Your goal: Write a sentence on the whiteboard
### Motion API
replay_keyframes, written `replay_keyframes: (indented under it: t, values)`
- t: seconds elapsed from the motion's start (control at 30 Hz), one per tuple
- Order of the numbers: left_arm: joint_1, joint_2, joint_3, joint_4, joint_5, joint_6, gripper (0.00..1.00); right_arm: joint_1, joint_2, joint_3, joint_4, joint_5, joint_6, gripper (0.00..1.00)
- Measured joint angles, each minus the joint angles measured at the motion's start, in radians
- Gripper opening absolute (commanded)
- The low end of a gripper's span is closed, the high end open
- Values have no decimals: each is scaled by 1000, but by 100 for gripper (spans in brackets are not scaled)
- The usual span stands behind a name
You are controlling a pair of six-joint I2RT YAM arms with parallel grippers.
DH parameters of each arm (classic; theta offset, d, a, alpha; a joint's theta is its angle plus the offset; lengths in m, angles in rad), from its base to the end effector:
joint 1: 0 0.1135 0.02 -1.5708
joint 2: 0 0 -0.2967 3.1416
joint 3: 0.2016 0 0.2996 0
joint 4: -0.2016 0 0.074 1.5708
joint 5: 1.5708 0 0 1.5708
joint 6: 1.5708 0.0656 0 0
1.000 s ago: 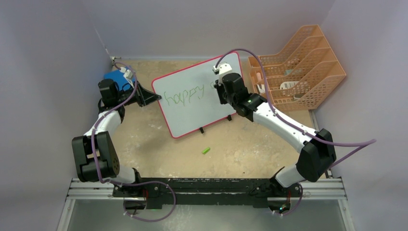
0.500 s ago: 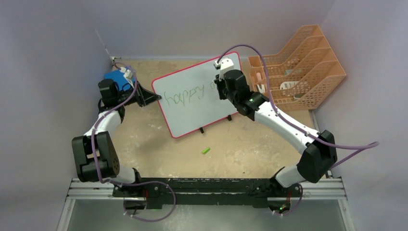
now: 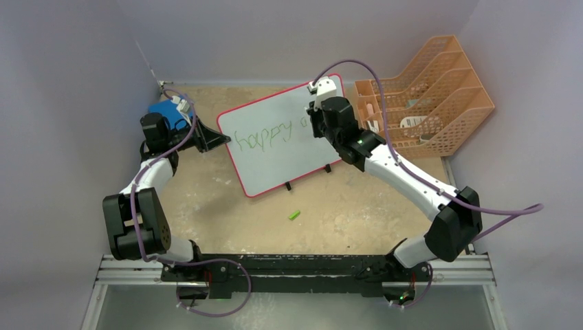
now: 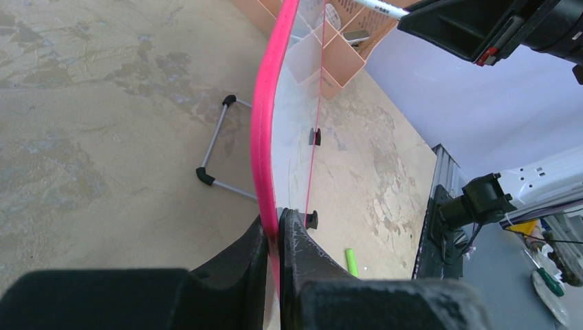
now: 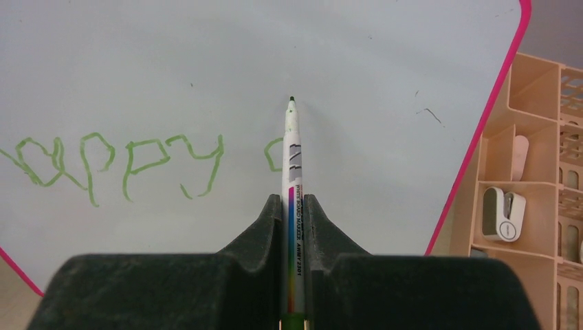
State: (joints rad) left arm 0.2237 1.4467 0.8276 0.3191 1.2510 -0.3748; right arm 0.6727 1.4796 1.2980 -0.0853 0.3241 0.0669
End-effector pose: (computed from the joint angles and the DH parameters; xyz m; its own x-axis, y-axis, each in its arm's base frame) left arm 0.3527 0.0164 0.2585 -0.5664 -0.2469 -0.7863 0.6525 0.4485 -0.6108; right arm 0.3446 0.2478 0.3790 -0.2292 -0.1016 -0.9681 -0.3358 0.9417 -0.0193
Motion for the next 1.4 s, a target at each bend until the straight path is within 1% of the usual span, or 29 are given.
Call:
replay_keyframes:
  t: [0.37,1.4]
  values:
    - [0,0,0,0,0,0,0,0,13,16,24,-1,0,0]
    - [0,0,1,0,-2,0,0,0,53,16,7,-2,0,0]
